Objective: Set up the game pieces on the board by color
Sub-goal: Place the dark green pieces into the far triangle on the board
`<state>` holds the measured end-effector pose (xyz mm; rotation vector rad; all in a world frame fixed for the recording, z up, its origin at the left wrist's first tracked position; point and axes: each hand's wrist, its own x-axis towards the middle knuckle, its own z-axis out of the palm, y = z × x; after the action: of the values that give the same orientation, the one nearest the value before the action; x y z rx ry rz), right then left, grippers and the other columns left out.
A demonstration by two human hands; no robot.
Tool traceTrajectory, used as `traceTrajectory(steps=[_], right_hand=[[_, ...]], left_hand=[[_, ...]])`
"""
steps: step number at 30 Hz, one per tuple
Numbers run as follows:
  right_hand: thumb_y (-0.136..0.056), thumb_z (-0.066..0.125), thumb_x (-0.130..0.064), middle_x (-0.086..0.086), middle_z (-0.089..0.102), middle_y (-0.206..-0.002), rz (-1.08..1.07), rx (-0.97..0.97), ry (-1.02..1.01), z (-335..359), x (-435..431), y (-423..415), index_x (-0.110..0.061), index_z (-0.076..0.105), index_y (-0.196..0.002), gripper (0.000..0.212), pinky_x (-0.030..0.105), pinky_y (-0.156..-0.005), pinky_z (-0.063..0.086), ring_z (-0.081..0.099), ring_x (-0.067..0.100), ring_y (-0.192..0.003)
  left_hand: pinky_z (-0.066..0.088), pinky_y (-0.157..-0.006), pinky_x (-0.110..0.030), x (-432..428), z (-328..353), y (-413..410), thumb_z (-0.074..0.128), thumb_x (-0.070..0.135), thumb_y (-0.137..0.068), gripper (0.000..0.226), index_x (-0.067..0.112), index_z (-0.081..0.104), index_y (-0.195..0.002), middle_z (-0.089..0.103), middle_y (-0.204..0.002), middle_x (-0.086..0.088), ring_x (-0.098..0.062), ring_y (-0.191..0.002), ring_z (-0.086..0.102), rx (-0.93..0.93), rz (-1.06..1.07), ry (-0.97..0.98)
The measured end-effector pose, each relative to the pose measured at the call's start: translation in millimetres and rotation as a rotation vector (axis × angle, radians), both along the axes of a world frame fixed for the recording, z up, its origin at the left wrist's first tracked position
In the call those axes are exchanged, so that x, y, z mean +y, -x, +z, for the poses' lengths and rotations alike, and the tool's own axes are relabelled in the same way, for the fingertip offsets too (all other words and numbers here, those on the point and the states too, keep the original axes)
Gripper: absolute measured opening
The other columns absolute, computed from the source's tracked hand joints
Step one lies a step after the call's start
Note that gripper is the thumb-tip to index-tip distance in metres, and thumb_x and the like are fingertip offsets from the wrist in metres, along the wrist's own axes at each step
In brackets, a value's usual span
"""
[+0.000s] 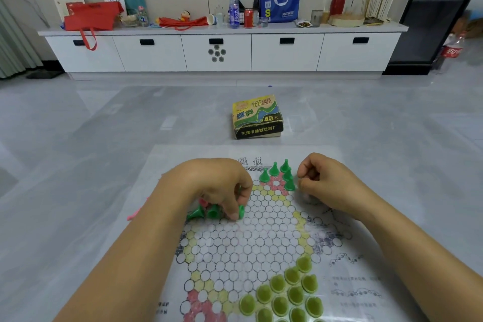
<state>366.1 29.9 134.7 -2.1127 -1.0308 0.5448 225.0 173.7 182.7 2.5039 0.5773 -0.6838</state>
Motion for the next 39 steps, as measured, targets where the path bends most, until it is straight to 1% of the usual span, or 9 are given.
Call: traceTrajectory(steps=[4,9,14,17,19,24,29,33,39], right_hand=[[-0.085,0.051,-0.015,-0.004,0.057,-0.073,-0.111,0.032,-0.189,1.7,-0.2,1.8,-0.016,0.054,-0.079,0.007,0.022,-0.057,0.040,0.050,0.013,-0.065],[-0.086,0.054,-0.024,0.004,0.060,-0.077,-0.186,0.070,-0.388,6.2,0.1,4.9,-0.018,0.057,-0.082,0.008,0.026,-0.063,0.043,0.053,0.016,-0.070],[-0.085,0.059,-0.019,-0.010,0.060,-0.077,-0.087,0.044,-0.468,6.5,1.8,7.9,-0.025,0.060,-0.084,0.006,0.015,-0.061,0.045,0.051,0.003,-0.066],[-0.082,0.063,-0.017,-0.013,0.061,-0.087,0.026,-0.051,-0.481,9.5,2.7,14.8,-0.035,0.059,-0.087,0.019,0.013,-0.063,0.046,0.053,-0.002,-0.068],[-0.080,0.065,-0.013,-0.014,0.062,-0.090,0.072,-0.102,-0.505,10.8,3.2,18.5,-0.036,0.058,-0.086,0.025,0.011,-0.063,0.045,0.055,-0.002,-0.071],[-0.081,0.065,-0.013,-0.012,0.062,-0.083,0.034,-0.107,-0.501,6.7,3.4,13.5,-0.026,0.062,-0.083,0.014,0.011,-0.062,0.045,0.055,-0.001,-0.070],[-0.086,0.058,-0.022,-0.010,0.062,-0.091,-0.147,0.084,-0.528,-3.0,2.9,-1.5,-0.025,0.059,-0.093,0.008,0.020,-0.072,0.047,0.059,0.014,-0.085],[-0.088,0.056,-0.023,-0.007,0.060,-0.093,-0.217,0.127,-0.470,-10.0,1.9,-9.3,-0.019,0.058,-0.099,0.012,0.019,-0.067,0.045,0.059,0.019,-0.092],[-0.088,0.057,-0.021,-0.001,0.061,-0.095,-0.221,0.148,-0.455,-12.3,2.2,-10.9,-0.018,0.058,-0.098,0.011,0.024,-0.072,0.047,0.059,0.021,-0.091]], left_hand=[[0.043,-0.061,-0.021,-0.2,8.0,1.6,0.064,0.021,-0.081,0.012,0.021,0.053,-0.085,0.054,-0.076,0.012,-0.005,-0.064,0.049,-0.233,-0.033,-0.035],[0.048,-0.068,-0.027,-1.9,7.3,-4.2,0.059,0.022,-0.086,0.012,0.017,0.057,-0.097,0.061,-0.076,0.008,-0.005,-0.062,0.054,-0.519,0.114,-0.003],[0.045,-0.083,-0.027,-10.3,3.3,-12.8,0.053,0.014,-0.089,0.024,0.016,0.062,-0.112,0.059,-0.100,0.002,-0.011,-0.087,0.054,-0.691,0.153,-0.134],[0.049,-0.086,-0.033,-19.0,0.4,-16.0,0.052,0.011,-0.089,0.025,0.018,0.060,-0.112,0.060,-0.094,0.003,-0.014,-0.088,0.058,-0.718,0.136,-0.095],[0.051,-0.081,-0.039,-23.0,-2.2,-17.7,0.054,0.009,-0.087,0.017,0.016,0.058,-0.103,0.061,-0.085,0.004,-0.016,-0.082,0.061,-0.744,0.123,-0.066],[0.053,-0.077,-0.038,-23.0,-6.5,-20.6,0.060,0.010,-0.083,0.007,0.017,0.060,-0.085,0.063,-0.080,0.003,-0.015,-0.077,0.061,-0.846,0.164,-0.012],[0.048,-0.083,-0.035,-15.9,-19.1,-24.5,0.055,0.011,-0.087,0.014,0.015,0.065,-0.094,0.055,-0.091,0.005,-0.014,-0.087,0.055,-0.789,0.134,-0.196],[0.046,-0.084,-0.035,-23.0,-29.4,-29.7,0.050,0.012,-0.090,0.022,0.016,0.065,-0.106,0.058,-0.107,-0.002,-0.018,-0.099,0.053,-0.709,0.034,-0.274],[0.045,-0.085,-0.033,-23.0,-32.6,-31.5,0.049,0.014,-0.090,0.023,0.017,0.061,-0.109,0.059,-0.111,-0.001,-0.019,-0.103,0.053,-0.637,0.015,-0.314]])
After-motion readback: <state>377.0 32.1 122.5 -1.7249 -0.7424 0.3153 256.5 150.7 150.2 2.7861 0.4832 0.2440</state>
